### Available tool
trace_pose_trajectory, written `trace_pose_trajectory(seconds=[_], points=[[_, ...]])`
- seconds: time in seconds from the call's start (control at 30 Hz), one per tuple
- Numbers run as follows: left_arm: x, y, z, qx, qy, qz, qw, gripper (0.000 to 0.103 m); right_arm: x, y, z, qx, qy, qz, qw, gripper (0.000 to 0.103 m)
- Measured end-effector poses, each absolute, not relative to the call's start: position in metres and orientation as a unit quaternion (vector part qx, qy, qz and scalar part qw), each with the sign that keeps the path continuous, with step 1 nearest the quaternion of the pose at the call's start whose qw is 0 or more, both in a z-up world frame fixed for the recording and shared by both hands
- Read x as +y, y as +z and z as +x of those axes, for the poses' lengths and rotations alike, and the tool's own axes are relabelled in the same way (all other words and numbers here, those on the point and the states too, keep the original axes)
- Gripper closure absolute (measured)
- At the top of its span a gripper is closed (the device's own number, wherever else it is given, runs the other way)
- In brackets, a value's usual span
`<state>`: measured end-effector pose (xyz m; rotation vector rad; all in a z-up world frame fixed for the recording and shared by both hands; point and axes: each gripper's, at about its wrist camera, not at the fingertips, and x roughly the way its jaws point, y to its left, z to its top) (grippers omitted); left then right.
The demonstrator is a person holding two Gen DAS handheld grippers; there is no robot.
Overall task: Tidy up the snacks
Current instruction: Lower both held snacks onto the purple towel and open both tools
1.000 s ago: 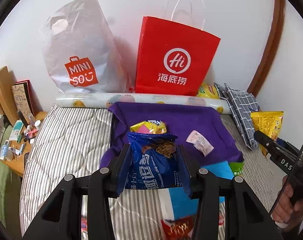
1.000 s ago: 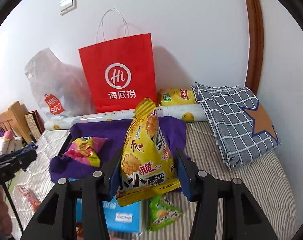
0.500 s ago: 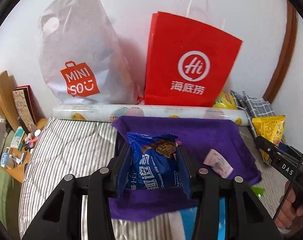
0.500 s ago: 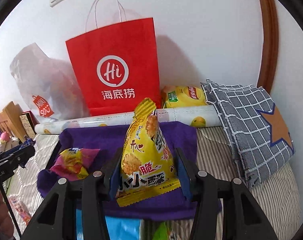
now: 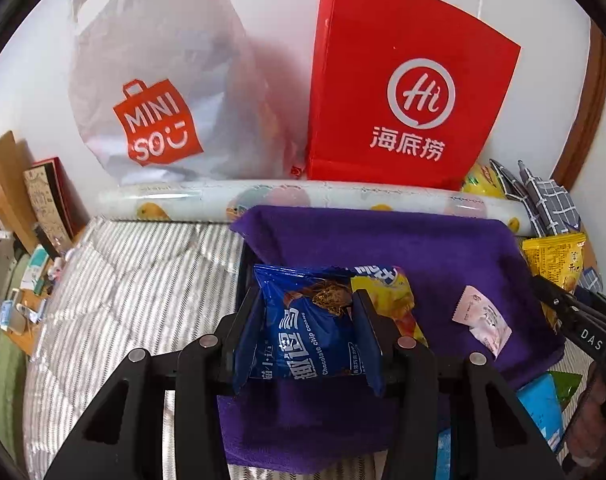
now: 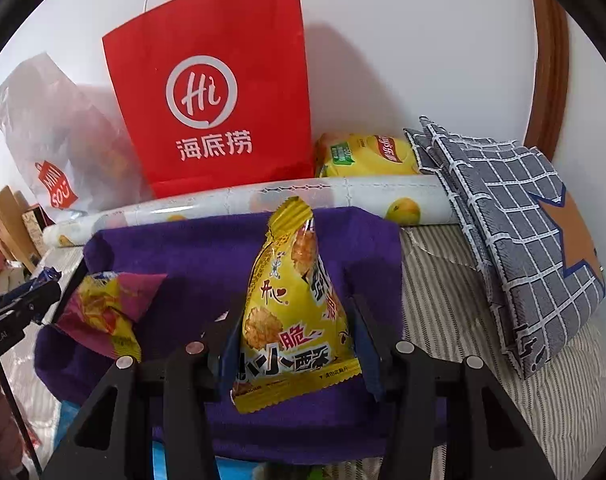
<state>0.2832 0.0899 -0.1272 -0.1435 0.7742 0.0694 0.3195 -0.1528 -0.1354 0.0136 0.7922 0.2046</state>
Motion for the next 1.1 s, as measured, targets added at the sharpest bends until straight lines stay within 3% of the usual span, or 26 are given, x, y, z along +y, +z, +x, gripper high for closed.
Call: trace_pose_trajectory(seconds=[1.1], points=[[0.076, -0.145, 0.276, 0.388, 0.013, -0.077, 0.919, 0.057, -0.152, -0.155, 0.318, 0.400, 0.099, 0.011, 0.911, 0.053]])
